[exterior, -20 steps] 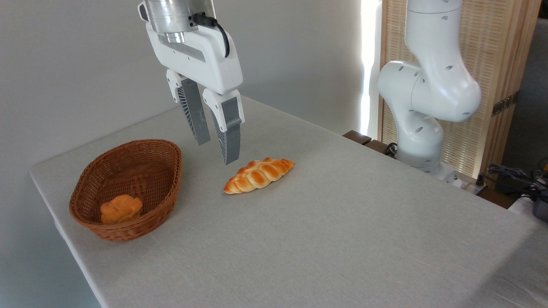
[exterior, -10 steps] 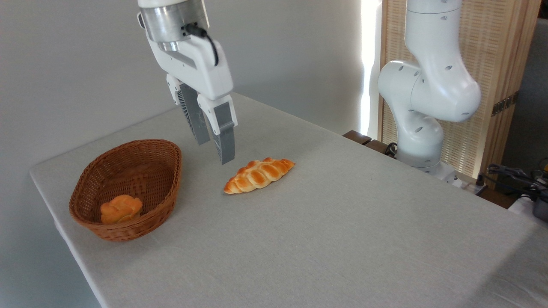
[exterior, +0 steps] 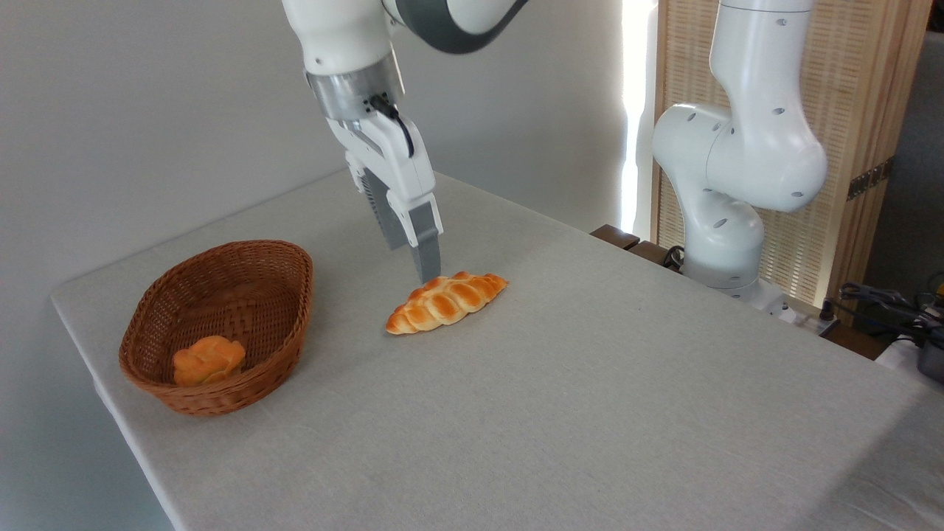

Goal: Put bread into the basket
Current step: 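Lower the gripper onto the braided roll and close on its middle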

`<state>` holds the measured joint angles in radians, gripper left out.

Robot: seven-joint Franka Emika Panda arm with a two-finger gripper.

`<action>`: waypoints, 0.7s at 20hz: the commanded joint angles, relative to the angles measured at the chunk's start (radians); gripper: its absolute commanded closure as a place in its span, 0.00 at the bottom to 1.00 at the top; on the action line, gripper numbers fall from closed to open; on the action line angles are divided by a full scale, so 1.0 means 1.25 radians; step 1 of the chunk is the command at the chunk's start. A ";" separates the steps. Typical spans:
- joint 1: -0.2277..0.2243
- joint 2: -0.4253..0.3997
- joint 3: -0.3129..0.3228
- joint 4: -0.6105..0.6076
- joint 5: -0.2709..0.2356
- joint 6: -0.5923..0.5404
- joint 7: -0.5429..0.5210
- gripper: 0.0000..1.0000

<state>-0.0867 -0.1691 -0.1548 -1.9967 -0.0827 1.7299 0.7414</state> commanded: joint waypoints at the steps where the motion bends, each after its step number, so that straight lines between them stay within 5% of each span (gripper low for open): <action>1: -0.003 -0.017 -0.029 -0.097 -0.023 0.069 0.002 0.00; 3: -0.004 -0.013 -0.053 -0.138 -0.060 0.122 0.000 0.00; 14: -0.007 0.004 -0.087 -0.231 -0.054 0.205 0.000 0.01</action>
<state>-0.0906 -0.1682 -0.2584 -2.2643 -0.1369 1.9482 0.7399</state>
